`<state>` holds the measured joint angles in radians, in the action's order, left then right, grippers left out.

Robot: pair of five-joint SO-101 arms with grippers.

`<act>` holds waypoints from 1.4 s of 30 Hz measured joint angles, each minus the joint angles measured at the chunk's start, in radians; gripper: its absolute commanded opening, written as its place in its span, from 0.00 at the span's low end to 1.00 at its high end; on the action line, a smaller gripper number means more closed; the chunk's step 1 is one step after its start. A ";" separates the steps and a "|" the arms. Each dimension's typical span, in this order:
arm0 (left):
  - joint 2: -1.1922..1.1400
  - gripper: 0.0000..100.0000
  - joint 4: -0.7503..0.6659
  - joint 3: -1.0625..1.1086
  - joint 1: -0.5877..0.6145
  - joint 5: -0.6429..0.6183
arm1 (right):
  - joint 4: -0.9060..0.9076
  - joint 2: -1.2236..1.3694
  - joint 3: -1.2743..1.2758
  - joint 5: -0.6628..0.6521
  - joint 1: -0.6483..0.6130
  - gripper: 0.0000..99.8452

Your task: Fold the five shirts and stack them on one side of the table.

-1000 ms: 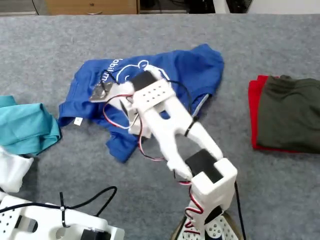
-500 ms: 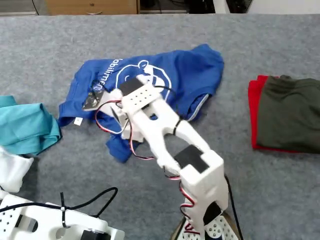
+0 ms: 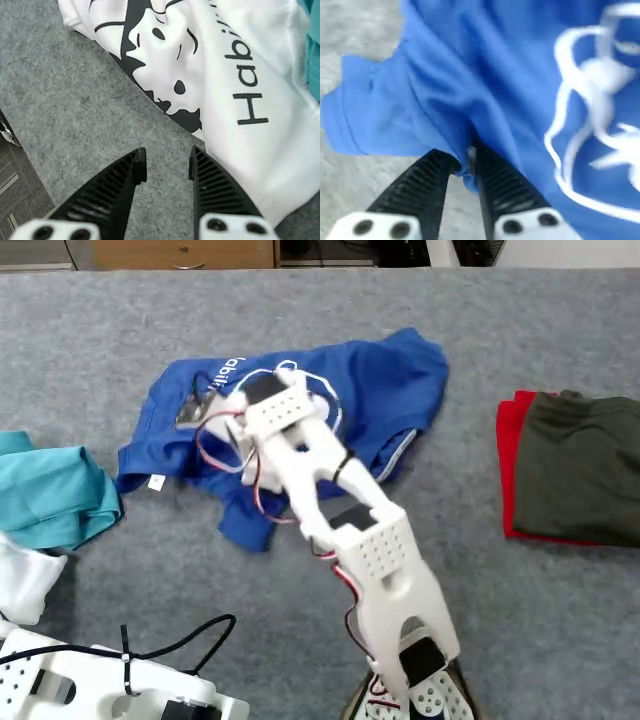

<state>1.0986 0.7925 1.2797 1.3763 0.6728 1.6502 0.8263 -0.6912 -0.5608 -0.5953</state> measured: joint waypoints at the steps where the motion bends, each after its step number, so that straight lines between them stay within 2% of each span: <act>1: 0.000 0.15 0.000 0.000 0.000 0.000 | 0.031 0.006 -0.061 0.000 0.011 0.00; 8: 0.000 0.15 0.000 0.000 0.000 0.000 | 0.092 0.032 -0.486 -0.071 0.058 0.00; 13: 0.000 0.15 0.000 0.000 0.000 0.000 | 0.066 0.077 -0.658 -0.138 0.052 0.00; 18: 0.000 0.15 0.000 0.000 0.000 0.000 | 0.008 0.172 -0.672 -0.170 -0.015 0.01; 23: 0.000 0.15 0.000 0.000 0.000 0.000 | -0.068 0.281 -0.674 -0.175 -0.087 0.14; 28: 0.000 0.15 0.000 0.000 0.000 0.000 | -0.077 0.293 -0.709 -0.127 -0.112 0.16; 35: 0.000 0.15 0.000 0.000 0.000 0.000 | 0.106 0.244 -0.778 -0.095 -0.098 0.15; 42: 0.000 0.15 0.000 0.000 -0.031 0.000 | 0.118 0.077 -0.669 -0.048 -0.061 0.15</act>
<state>1.0986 0.7925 1.2797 1.3456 0.6728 1.7683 0.9030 -1.3602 -0.6084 -0.6567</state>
